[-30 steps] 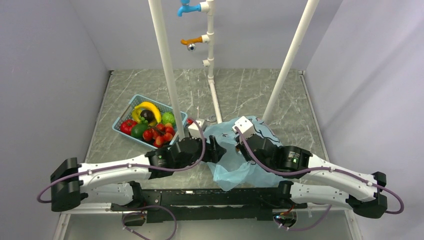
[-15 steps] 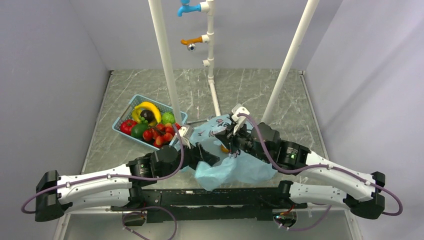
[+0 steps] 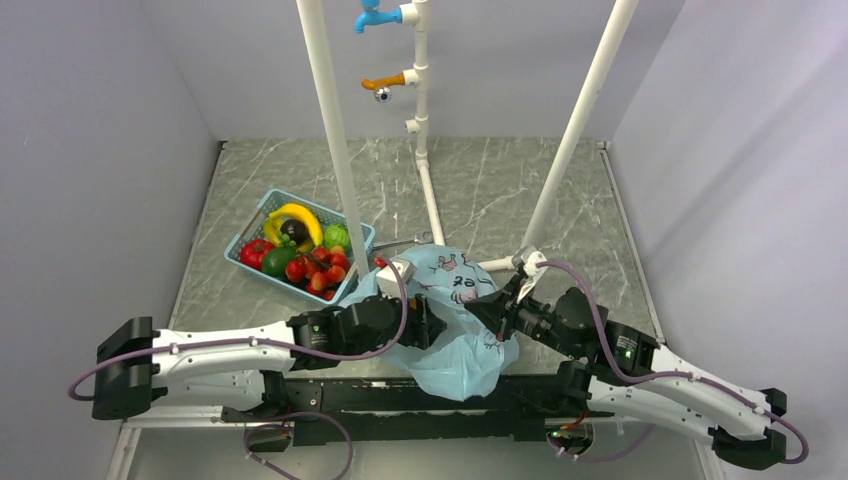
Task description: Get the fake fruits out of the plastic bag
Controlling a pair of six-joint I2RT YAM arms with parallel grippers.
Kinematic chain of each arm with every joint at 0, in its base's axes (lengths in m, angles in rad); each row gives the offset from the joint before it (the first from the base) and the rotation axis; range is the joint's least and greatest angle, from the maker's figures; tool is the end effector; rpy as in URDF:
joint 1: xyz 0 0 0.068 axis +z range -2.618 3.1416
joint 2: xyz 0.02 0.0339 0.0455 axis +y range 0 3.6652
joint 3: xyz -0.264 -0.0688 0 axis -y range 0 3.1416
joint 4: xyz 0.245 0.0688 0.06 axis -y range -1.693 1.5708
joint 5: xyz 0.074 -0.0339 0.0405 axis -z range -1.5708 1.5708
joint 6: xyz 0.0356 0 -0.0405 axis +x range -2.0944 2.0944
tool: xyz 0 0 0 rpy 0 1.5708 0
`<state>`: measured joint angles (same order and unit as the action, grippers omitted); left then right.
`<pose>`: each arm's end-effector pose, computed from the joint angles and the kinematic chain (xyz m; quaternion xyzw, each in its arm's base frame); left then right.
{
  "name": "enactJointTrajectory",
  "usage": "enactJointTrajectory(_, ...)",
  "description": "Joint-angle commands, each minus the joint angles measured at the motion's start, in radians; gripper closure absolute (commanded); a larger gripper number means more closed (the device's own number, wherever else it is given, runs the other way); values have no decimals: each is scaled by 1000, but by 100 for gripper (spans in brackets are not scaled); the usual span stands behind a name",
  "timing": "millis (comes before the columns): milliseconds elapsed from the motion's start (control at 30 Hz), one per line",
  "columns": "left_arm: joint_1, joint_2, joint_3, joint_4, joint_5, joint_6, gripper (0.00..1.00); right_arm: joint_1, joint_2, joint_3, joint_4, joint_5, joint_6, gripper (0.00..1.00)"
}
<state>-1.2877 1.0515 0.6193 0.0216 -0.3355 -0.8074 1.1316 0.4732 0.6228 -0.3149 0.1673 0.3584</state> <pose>0.0770 -0.2226 0.2516 0.1073 0.8228 -0.3983 0.3910 0.0589 0.1115 0.3117 -0.2367 0.7246 0.3898 0.5167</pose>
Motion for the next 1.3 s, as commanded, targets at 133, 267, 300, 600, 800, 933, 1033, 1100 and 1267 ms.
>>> enactJointTrajectory(133,-6,39,-5,-11,-120,28,18,-3,-48,-46,-73,15,126,100)
enactJointTrajectory(267,7,121,41,-53,-129,59,8,-3,1,-33,-50,-10,123,100)
enactJointTrajectory(300,19,150,58,-50,-114,63,8,-3,10,-32,-41,-13,123,100)
enactJointTrajectory(600,50,389,151,98,-32,99,8,-4,19,-38,-13,-21,141,100)
enactJointTrajectory(800,50,557,243,38,-42,69,17,-2,-4,-36,-30,-12,144,100)
enactJointTrajectory(933,50,620,285,3,-78,71,28,-3,-22,-34,-60,-1,143,100)
enactJointTrajectory(1033,50,650,314,-12,-69,81,34,-3,-42,-39,-75,11,146,100)
enactJointTrajectory(1100,49,667,322,-8,-47,79,40,-3,-53,-41,-83,18,146,100)
enactJointTrajectory(1267,45,637,273,64,25,73,28,-3,-66,-47,-97,22,149,100)
